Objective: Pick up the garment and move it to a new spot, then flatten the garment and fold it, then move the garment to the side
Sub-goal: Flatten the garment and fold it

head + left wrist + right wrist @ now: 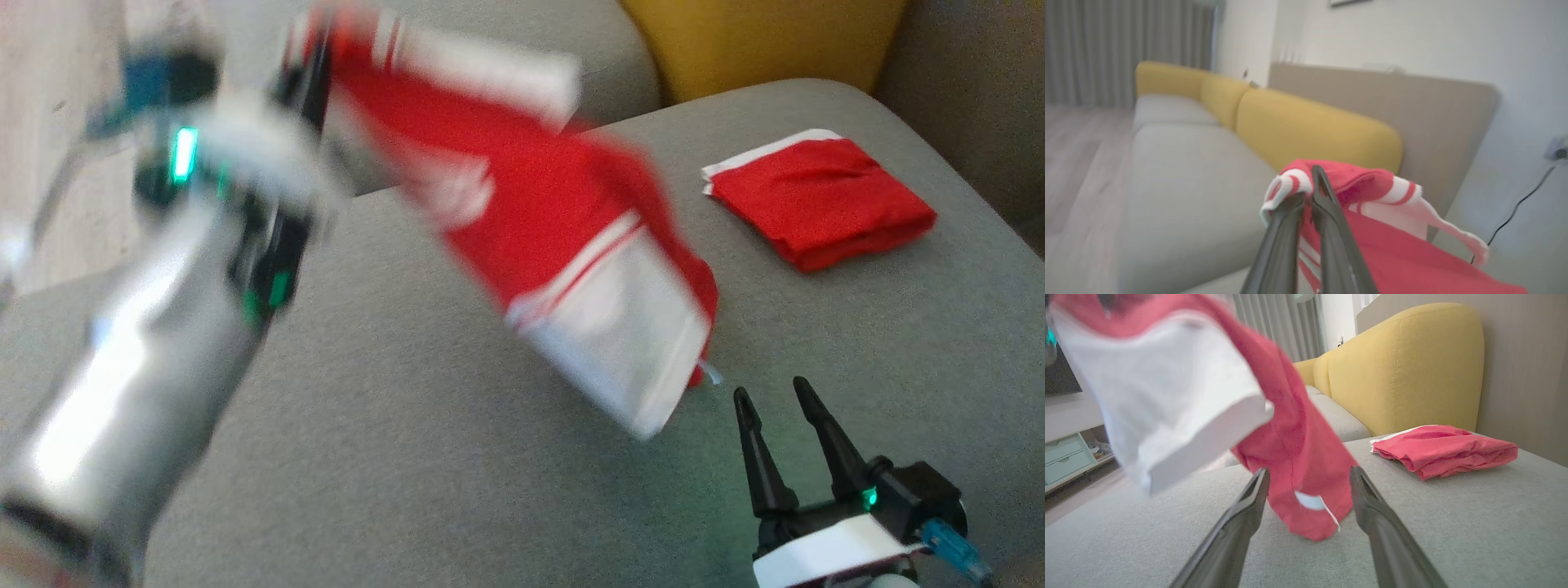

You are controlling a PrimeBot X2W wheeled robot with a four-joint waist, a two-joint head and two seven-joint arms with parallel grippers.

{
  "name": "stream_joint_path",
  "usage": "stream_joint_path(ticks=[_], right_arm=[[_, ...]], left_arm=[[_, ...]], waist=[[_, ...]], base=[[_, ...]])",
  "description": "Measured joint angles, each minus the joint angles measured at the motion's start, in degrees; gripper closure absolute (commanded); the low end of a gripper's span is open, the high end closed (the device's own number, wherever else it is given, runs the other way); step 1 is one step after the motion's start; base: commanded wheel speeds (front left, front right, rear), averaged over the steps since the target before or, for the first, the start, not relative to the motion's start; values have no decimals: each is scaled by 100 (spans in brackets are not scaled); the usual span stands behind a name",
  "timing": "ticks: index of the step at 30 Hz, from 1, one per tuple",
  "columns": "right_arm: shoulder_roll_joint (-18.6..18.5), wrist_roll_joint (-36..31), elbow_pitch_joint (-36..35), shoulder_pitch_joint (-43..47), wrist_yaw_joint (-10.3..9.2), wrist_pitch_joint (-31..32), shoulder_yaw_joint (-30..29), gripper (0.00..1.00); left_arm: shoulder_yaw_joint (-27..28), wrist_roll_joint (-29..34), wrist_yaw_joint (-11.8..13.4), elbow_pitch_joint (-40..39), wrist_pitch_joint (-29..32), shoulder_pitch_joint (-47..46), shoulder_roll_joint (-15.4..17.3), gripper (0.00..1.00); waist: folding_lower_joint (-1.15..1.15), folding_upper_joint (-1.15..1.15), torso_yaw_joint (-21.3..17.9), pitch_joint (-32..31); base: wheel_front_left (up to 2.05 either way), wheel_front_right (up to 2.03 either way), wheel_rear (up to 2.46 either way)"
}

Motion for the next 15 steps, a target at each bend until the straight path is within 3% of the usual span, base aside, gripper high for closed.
stream_joint_path(ticks=[3,4,5,6,12,15], right_arm=[[0,-1,-15,35,0,0,-21,0],[-3,0,-19,127,0,0,-31,0],[-9,0,-14,148,0,0,-20,0],[-12,0,-14,153,0,0,-12,0],[-38,2,-15,150,0,0,-15,0],[-56,2,-18,148,0,0,-37,0]], left_arm=[[-116,-238,113,-26,133,1226,433,100],[-148,-322,178,-20,78,1963,656,90],[-141,-368,230,18,-48,2259,746,33],[-129,-367,299,76,-212,2476,805,0],[186,0,869,136,-862,2702,866,0],[616,1169,1421,-592,-866,2827,872,0]], waist=[[1,0,195,42],[1,0,311,101],[1,0,365,138],[1,0,410,181],[1,0,644,373],[1,0,753,425]], base=[[0,0,0],[0,0,0],[0,0,0],[0,0,0],[0,0,0],[0,0,0]])
